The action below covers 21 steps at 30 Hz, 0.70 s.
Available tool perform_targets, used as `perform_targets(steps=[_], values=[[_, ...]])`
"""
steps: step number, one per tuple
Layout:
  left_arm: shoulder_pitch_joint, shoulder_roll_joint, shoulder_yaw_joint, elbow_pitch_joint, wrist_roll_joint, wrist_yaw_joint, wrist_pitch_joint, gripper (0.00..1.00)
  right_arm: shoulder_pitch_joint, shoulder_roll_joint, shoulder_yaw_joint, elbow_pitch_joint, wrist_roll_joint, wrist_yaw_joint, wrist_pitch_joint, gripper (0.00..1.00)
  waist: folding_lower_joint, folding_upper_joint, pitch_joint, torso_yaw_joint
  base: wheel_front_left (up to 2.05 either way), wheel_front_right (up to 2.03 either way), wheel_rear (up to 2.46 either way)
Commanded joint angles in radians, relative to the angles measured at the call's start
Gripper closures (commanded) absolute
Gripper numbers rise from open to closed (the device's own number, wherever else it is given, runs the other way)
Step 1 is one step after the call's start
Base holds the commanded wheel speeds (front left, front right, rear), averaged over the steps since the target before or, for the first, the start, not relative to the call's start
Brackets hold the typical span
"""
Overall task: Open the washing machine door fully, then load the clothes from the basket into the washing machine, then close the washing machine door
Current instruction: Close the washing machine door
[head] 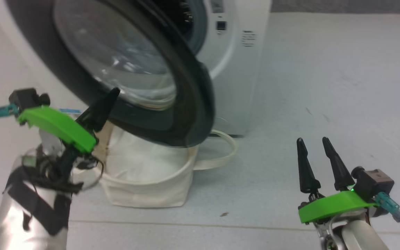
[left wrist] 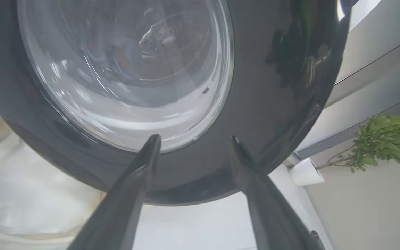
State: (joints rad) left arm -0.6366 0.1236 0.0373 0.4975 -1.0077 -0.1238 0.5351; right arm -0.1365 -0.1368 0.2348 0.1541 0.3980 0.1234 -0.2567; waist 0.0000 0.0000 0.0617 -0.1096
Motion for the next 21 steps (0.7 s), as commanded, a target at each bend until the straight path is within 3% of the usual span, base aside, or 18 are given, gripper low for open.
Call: perform_targets(steps=[1, 3, 5, 9, 13, 21], values=[[0.011, 0.071, -0.022, -0.082, 0.086, -0.006, -0.109, 0.00, -0.018, -0.015, 0.011, -0.028, 0.007, 0.007, -0.005, 0.00, 0.0000, 0.0000, -0.023, 0.057, 0.00, 0.00, 0.00], [0.053, 0.097, -0.094, -0.129, 0.151, -0.006, -0.227, 0.00, -0.014, -0.021, 0.007, -0.028, 0.008, 0.007, -0.005, 0.00, 0.0000, 0.0000, -0.031, 0.082, 0.00, 0.00, 0.00], [0.097, 0.099, -0.121, -0.138, 0.137, -0.006, -0.317, 0.00, -0.008, -0.024, 0.002, -0.027, 0.011, 0.007, -0.005, 0.00, 0.0000, 0.0000, -0.041, 0.105, 0.00, 0.00, 0.00], [0.168, 0.161, -0.200, -0.141, 0.181, -0.007, -0.492, 0.00, 0.004, -0.028, 0.005, -0.026, 0.014, 0.007, -0.005, 0.00, 0.0000, 0.0000, -0.058, 0.141, 0.00, 0.00, 0.00], [0.209, 0.223, -0.272, -0.076, 0.360, -0.004, -0.738, 0.00, 0.018, -0.040, 0.000, -0.023, 0.017, 0.007, -0.005, 0.00, 0.0000, 0.0000, -0.073, 0.180, 0.00, 0.00, 0.00], [0.222, 0.224, -0.269, -0.026, 0.493, 0.033, -0.795, 0.00, 0.031, -0.059, -0.039, -0.020, 0.013, 0.007, -0.005, 0.00, 0.0000, 0.0000, -0.080, 0.207, 0.00, 0.00, 0.00]])
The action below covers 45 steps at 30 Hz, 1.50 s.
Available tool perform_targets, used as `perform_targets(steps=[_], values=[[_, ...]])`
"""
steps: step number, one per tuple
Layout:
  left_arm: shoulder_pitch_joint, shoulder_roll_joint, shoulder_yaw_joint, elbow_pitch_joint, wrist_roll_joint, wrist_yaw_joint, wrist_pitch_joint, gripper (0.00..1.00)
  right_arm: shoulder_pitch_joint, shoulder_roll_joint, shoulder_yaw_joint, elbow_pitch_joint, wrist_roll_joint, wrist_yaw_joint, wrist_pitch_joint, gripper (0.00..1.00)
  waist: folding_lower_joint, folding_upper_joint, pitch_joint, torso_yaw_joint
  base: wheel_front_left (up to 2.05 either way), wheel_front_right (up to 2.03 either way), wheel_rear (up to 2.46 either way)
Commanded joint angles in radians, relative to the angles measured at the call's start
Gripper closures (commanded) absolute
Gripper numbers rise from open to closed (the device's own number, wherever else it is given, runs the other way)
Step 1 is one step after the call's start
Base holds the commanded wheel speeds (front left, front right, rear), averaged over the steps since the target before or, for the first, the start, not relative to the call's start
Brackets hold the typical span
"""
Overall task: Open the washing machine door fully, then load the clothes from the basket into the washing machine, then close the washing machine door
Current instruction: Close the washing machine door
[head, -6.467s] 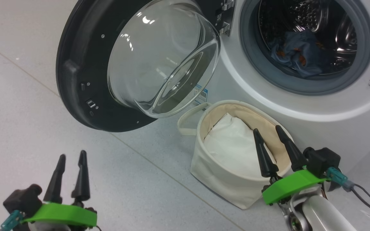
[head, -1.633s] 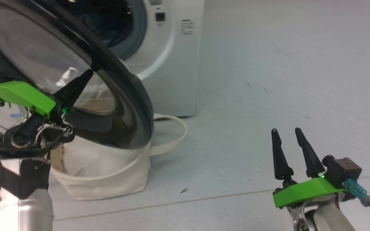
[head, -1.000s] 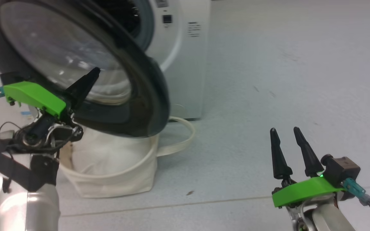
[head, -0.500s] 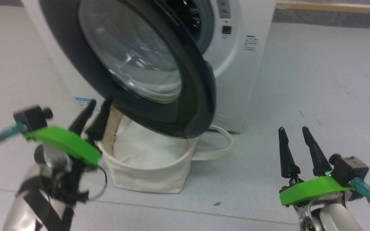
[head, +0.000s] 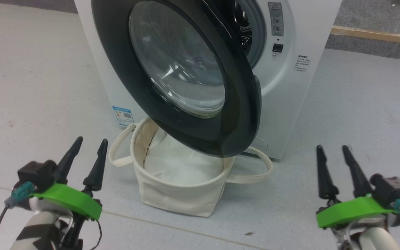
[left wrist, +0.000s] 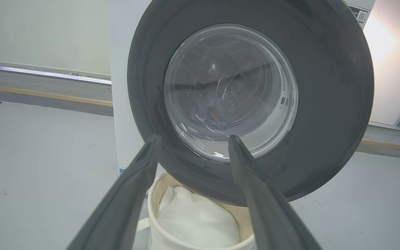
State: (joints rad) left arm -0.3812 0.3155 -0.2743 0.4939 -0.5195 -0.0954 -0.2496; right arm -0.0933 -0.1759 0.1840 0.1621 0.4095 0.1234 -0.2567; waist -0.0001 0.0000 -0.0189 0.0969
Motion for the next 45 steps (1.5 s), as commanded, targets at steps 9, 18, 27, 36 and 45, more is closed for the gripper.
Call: perform_targets(steps=[9, 18, 27, 36, 45], values=[[0.007, 0.011, 0.131, -0.055, 0.061, 0.003, -0.012, 0.00, 0.010, -0.029, -0.046, -0.026, -0.009, 0.007, -0.005, 0.00, 0.0001, 0.0000, 0.006, 0.006, 0.00, 0.00, 0.00], [0.025, -0.013, 0.190, -0.059, 0.097, -0.008, -0.012, 0.00, 0.012, -0.020, -0.050, -0.023, -0.013, 0.007, -0.005, 0.00, 0.0001, 0.0000, 0.003, 0.000, 0.00, 0.00, 0.00], [0.030, -0.030, 0.225, -0.058, 0.110, -0.022, -0.012, 0.00, 0.002, -0.022, -0.043, -0.029, -0.010, 0.007, -0.005, 0.00, 0.0001, 0.0000, 0.007, -0.001, 0.00, 0.00, 0.00], [0.029, -0.038, 0.247, -0.051, 0.113, -0.030, -0.012, 0.00, -0.028, -0.020, 0.014, -0.049, -0.004, 0.007, -0.005, 1.00, 0.0001, 0.0000, 0.003, 0.003, 0.00, 0.00, 0.00], [0.009, -0.020, 0.262, -0.048, 0.106, -0.033, -0.012, 0.00, -0.118, -0.041, 0.211, -0.060, 0.035, 0.007, -0.005, 1.00, 0.0001, 0.0000, 0.002, 0.021, 0.00, 0.00, 0.00]])
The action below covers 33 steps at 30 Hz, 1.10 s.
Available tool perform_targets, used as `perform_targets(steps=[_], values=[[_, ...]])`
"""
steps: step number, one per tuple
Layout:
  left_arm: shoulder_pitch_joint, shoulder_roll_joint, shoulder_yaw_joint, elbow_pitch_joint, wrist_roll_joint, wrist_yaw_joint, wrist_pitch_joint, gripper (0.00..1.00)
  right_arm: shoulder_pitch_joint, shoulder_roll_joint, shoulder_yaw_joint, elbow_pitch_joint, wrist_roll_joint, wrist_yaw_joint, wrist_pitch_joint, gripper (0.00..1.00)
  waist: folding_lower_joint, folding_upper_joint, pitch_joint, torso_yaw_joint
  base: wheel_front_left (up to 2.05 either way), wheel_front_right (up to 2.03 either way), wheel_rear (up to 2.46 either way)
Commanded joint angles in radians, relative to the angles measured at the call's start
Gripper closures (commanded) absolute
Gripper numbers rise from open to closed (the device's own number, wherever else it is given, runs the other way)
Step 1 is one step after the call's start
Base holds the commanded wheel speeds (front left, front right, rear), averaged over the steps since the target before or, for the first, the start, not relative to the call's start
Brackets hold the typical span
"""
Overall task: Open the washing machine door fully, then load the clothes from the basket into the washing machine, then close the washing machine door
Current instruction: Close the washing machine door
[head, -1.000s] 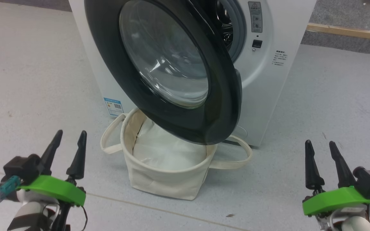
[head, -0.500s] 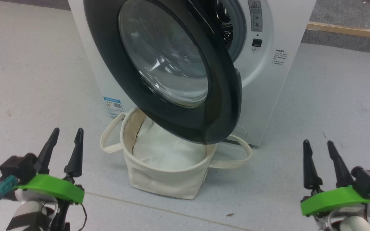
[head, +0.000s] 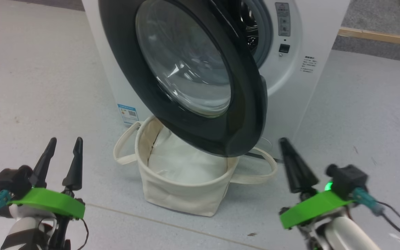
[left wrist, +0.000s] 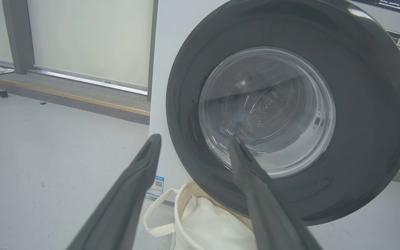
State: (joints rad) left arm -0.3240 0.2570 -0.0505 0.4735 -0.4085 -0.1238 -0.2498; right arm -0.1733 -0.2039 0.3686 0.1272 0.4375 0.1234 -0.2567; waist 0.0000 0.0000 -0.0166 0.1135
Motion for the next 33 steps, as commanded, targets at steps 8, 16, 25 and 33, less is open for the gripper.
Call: perform_targets(steps=[8, 16, 25, 33], values=[[-0.083, 0.048, 0.046, -0.022, -0.031, -0.006, -0.012, 0.00, -0.172, -0.005, 0.177, 0.102, 0.055, 0.007, -0.005, 1.00, 0.0000, 0.0000, 0.000, 0.058, 0.00, 0.00, 0.00], [-0.119, 0.073, 0.046, -0.022, -0.050, -0.007, -0.012, 0.00, -0.269, 0.016, 0.160, 0.238, 0.077, 0.007, -0.005, 1.00, 0.0000, 0.0000, 0.023, 0.109, 0.00, 0.00, 0.00], [-0.155, 0.079, 0.023, -0.028, -0.069, -0.007, -0.012, 0.00, -0.346, 0.035, 0.093, 0.350, 0.051, 0.007, -0.005, 1.00, 0.0000, 0.0000, 0.082, 0.147, 0.00, 0.00, 0.00], [-0.178, 0.080, 0.018, -0.041, -0.076, -0.007, -0.012, 0.00, -0.384, 0.031, 0.056, 0.369, 0.029, 0.007, -0.005, 1.00, 0.0000, 0.0000, 0.136, 0.173, 0.00, 0.00, 0.00]])
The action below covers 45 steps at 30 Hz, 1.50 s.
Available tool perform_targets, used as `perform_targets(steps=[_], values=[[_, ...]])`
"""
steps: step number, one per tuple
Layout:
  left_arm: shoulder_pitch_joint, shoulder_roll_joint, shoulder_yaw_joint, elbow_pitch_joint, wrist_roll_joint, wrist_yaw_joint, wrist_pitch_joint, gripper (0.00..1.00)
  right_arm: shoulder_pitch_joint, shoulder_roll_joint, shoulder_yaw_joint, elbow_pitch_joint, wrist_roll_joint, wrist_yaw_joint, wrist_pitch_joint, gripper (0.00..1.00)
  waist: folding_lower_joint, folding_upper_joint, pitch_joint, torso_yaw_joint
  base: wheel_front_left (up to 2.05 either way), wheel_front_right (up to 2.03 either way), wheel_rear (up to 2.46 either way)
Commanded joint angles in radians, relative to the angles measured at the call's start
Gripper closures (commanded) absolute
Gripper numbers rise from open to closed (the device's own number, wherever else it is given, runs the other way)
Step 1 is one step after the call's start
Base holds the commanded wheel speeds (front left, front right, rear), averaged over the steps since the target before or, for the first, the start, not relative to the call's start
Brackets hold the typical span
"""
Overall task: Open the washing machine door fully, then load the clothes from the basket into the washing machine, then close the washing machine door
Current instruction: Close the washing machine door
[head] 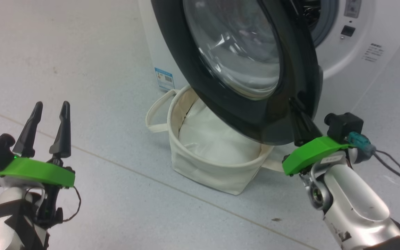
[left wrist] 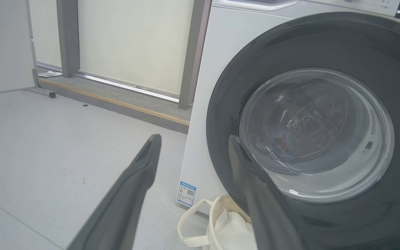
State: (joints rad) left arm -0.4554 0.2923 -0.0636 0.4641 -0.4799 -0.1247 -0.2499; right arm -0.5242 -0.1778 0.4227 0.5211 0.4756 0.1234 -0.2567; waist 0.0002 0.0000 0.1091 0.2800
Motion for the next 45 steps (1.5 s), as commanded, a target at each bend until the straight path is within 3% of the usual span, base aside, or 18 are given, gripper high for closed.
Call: perform_targets(steps=[1, 16, 28, 37, 45], values=[[-0.047, 0.045, 0.032, -0.032, -0.005, -0.006, -0.012, 0.00, -0.036, 0.003, -0.004, -0.023, -0.012, 0.007, -0.005, 1.00, -0.0002, 0.0000, 0.015, 0.008, 0.00, 0.00, 0.00], [-0.056, 0.047, 0.033, -0.061, -0.016, -0.006, -0.012, 0.00, -0.075, -0.046, -0.097, -0.048, -0.052, 0.007, -0.005, 1.00, -0.0002, 0.0000, 0.083, 0.024, 0.00, 0.00, 0.00], [-0.093, 0.049, 0.039, -0.097, -0.036, -0.006, -0.012, 0.00, -0.190, -0.099, -0.192, -0.053, -0.098, 0.007, -0.005, 1.00, -0.0002, 0.0000, 0.208, 0.041, 0.00, 0.00, 0.00], [-0.123, 0.045, 0.024, -0.107, -0.047, -0.006, -0.012, 0.00, -0.315, -0.163, -0.238, 0.012, -0.114, 0.007, -0.005, 1.00, -0.0002, 0.0000, 0.264, 0.066, 0.00, 0.00, 0.00], [-0.126, 0.048, 0.021, -0.104, -0.053, -0.006, -0.012, 0.00, -0.419, -0.187, -0.359, 0.125, -0.161, 0.007, -0.005, 1.00, -0.0002, 0.0000, 0.271, 0.090, 0.00, 0.00, 0.00]])
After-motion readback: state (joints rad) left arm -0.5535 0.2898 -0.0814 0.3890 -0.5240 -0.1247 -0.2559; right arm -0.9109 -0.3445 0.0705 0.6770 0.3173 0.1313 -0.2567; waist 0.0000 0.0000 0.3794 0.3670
